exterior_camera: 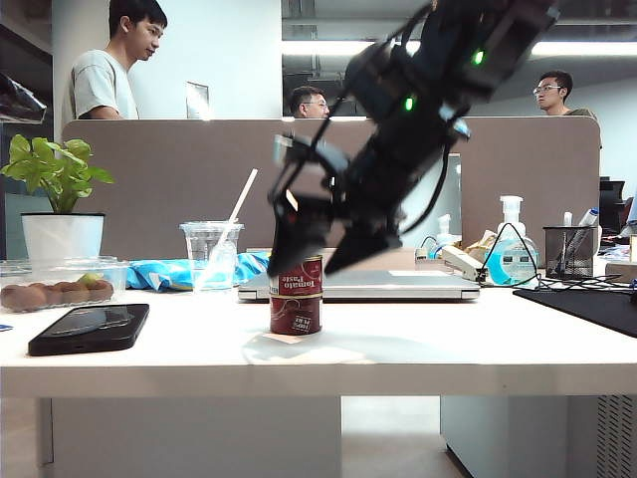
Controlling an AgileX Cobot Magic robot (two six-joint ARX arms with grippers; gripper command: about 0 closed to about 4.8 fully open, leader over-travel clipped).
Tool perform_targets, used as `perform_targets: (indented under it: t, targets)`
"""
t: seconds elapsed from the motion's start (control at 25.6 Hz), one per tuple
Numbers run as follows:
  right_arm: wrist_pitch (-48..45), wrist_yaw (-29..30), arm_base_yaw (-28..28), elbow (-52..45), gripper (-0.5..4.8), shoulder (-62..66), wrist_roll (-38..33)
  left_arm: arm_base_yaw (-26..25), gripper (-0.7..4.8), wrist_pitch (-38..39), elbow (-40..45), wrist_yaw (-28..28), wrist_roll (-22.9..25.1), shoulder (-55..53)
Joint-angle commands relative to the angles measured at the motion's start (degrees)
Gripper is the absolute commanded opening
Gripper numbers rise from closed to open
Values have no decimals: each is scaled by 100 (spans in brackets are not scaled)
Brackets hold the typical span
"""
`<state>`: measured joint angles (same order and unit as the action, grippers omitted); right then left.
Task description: Stack a can of tomatoes on the right onto the can of tomatoes on the left.
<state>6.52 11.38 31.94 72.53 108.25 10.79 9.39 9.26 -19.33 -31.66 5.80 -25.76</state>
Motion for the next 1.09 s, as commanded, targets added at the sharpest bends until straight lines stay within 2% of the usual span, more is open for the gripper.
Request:
perform_targets:
  t: [0.04,0.12,0.16,0.35,0.59,0.7,0.82,0.94,1.02,1.09]
  targets:
    - [754,-240,28,22,208,-807,-2,-9,-5,-474,-24,166,-83,24]
    - [1318,-254,28,20,1,-1362,-2,-11,-5,-872,-50,439,-409,70]
    - [1502,-286,28,20,-8,-1580,-2,-13,-5,-966,-74,566,-518,109]
    - [1766,-1010,166,-116,-9,-2597,20,-15,-5,-1134,-208,1084,-577,321]
    - [579,-1963,339,-992,-9,-4087,-282,-31,-5,-1110,-216,1270,-562,938]
    - [37,-2487,345,-1506,-9,-4651,-459,-35,-5,-800,-216,1663,-560,1397]
    - [-472,-2990,326,-1987,-8,-5036,-457,-35,-5,-476,-205,2345,-505,1864]
    - [-933,-3305,140,-2365,-8,-5180,-455,-35,-5,-413,-160,3353,-378,2055]
    - [-1051,-3353,-214,-2636,-8,-5180,-459,-37,-5,-374,-155,4122,-369,2039]
    - [-1099,-3357,-483,-2785,-8,-5132,-461,-37,-5,-332,-155,4310,-367,2041]
